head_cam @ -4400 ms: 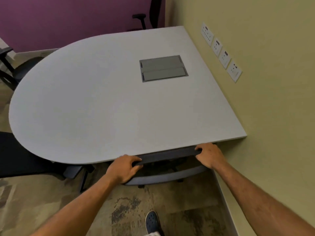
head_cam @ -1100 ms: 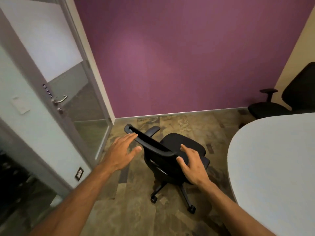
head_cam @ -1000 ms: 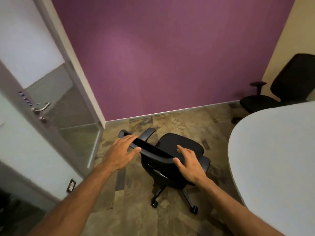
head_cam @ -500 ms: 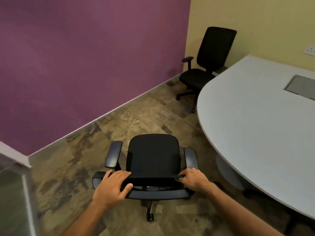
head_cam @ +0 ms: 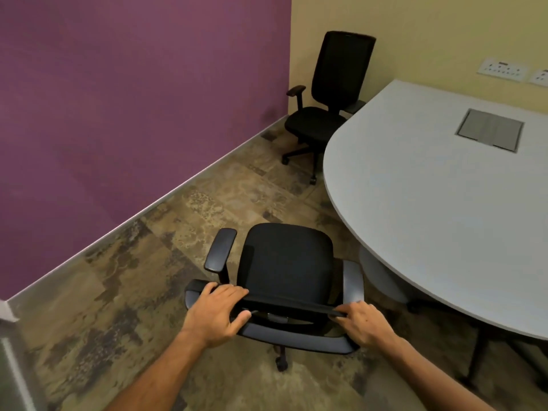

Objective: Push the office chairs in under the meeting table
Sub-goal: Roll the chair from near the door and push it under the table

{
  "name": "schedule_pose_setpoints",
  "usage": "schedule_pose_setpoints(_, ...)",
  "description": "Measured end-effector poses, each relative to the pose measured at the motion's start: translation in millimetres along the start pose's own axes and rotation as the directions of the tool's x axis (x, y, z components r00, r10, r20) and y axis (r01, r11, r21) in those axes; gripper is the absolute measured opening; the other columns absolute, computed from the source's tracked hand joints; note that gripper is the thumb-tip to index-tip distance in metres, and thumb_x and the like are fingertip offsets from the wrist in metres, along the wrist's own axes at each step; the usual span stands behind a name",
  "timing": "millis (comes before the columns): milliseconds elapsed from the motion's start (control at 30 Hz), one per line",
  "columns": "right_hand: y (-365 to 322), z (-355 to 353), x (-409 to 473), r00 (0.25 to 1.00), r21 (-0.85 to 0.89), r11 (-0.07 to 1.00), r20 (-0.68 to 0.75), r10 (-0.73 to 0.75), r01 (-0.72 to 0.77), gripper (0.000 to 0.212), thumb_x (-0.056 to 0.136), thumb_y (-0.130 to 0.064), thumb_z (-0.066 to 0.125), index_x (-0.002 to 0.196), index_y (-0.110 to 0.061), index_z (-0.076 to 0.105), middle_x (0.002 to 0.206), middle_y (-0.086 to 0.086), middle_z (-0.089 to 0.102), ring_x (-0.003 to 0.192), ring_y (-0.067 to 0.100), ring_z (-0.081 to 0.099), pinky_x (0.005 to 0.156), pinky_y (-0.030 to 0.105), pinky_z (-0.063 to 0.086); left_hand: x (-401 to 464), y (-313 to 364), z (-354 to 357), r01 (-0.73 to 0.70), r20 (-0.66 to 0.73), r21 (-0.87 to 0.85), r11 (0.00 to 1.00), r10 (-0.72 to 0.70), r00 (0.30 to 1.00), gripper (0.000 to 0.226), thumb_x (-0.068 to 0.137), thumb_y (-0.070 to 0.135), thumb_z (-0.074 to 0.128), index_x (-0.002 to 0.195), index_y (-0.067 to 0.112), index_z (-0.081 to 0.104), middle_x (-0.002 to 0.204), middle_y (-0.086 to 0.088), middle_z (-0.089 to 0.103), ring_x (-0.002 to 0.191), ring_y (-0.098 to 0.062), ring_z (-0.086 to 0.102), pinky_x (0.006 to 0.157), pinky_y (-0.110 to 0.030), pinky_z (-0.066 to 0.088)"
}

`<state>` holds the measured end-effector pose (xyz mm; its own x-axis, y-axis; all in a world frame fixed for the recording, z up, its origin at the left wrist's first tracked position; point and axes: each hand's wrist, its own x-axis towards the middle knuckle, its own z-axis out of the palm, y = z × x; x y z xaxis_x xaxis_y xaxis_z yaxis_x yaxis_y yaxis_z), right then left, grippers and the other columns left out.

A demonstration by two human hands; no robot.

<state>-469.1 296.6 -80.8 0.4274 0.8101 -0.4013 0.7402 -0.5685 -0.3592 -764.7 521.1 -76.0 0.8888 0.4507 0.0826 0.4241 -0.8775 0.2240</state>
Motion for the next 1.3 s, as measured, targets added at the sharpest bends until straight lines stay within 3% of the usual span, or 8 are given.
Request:
schedule_pose_setpoints(167, 9.1, -4.9, -12.1, 0.995, 0.028, 0.996, -0.044, 0.087, -0.086, 0.036, 0.094, -0.054, 0.049, 0.121, -0.042, 0.069, 0.102, -0.012, 0.075, 0.087, 0.012, 0.068, 0.071, 0.025, 0.049, 35.5, -2.7, 4.0, -0.099, 0.013, -0.004, 0.995, 0.099, 0.995, 0.051, 0.095, 0.06, 0.044, 0.13, 0.028, 0.062, 0.127, 0.012, 0.065, 0.12, -0.009, 0.056, 0.105, -0.035, 0.029)
schedule_pose_setpoints(433, -2.6, 10.9, -4.0, 0.982, 0.086, 0.986, -0.111, 0.151, -0.142, 0.054, 0.084, -0.067, 0.041, 0.125, -0.044, 0.065, 0.119, -0.016, 0.072, 0.108, 0.014, 0.065, 0.09, 0.034, 0.052, 114.1, -50.2, 4.5, -0.282, 0.098, -0.034, 0.959, 0.284, 0.954, 0.055, 0.095, 0.064, 0.039, 0.135, 0.031, 0.059, 0.134, 0.015, 0.061, 0.128, -0.007, 0.051, 0.111, -0.037, 0.029)
schedule_pose_setpoints(633, 16.1, 11.4, 21.7, 0.949, 0.174, 0.958, -0.182, 0.259, -0.228, 0.049, 0.077, -0.077, 0.038, 0.122, -0.064, 0.054, 0.102, -0.015, 0.074, 0.102, 0.012, 0.065, 0.081, 0.027, 0.046, 185.8, -57.9, 5.8, -0.407, 0.119, -0.098, 0.908, 0.417, 0.901, 0.059, 0.095, 0.067, 0.036, 0.136, 0.031, 0.058, 0.134, 0.016, 0.06, 0.127, -0.006, 0.05, 0.11, -0.034, 0.028)
schedule_pose_setpoints(767, 15.5, 2.6, 36.8, 0.923, 0.193, 0.928, -0.159, 0.351, -0.319, 0.049, 0.083, -0.072, 0.042, 0.125, -0.057, 0.06, 0.107, -0.012, 0.074, 0.103, 0.014, 0.066, 0.086, 0.03, 0.048, 235.0, -58.3, 3.3, -0.489, 0.137, -0.097, 0.867, 0.498, 0.856, 0.057, 0.095, 0.065, 0.038, 0.132, 0.028, 0.061, 0.131, 0.013, 0.063, 0.123, -0.007, 0.053, 0.107, -0.036, 0.032)
schedule_pose_setpoints(1033, 4.8, -18.2, 70.8, 0.834, 0.315, 0.839, -0.197, 0.515, -0.444, 0.046, 0.078, -0.072, 0.046, 0.12, -0.06, 0.061, 0.117, -0.026, 0.07, 0.109, 0.008, 0.064, 0.089, 0.03, 0.05, 324.2, -72.1, 10.7, -0.611, 0.134, -0.146, 0.779, 0.627, 0.768, 0.051, 0.095, 0.064, 0.041, 0.129, 0.032, 0.061, 0.125, 0.019, 0.064, 0.113, -0.003, 0.056, 0.097, -0.029, 0.032)
schedule_pose_setpoints(1133, -18.3, -8.0, 81.5, 0.817, 0.323, 0.827, -0.209, 0.537, -0.46, 0.051, 0.076, -0.076, 0.041, 0.123, -0.062, 0.056, 0.116, -0.024, 0.07, 0.107, 0.009, 0.064, 0.089, 0.032, 0.05, 339.7, -95.4, 12.7, -0.653, 0.119, -0.179, 0.736, 0.675, 0.728, 0.049, 0.095, 0.064, 0.042, 0.128, 0.033, 0.062, 0.124, 0.019, 0.064, 0.113, -0.002, 0.056, 0.096, -0.029, 0.033)
schedule_pose_setpoints(1300, -64.7, -4.3, 114.8, 0.722, 0.435, 0.732, -0.228, 0.653, -0.524, 0.047, 0.078, -0.072, 0.047, 0.121, -0.058, 0.061, 0.098, -0.028, 0.073, 0.094, 0.005, 0.067, 0.071, 0.021, 0.048, 401.5, -126.4, 4.7, -0.755, 0.136, -0.199, 0.624, 0.781, 0.61, 0.046, 0.093, 0.059, 0.049, 0.125, 0.03, 0.064, 0.122, 0.016, 0.066, 0.111, -0.004, 0.057, 0.093, -0.031, 0.036)
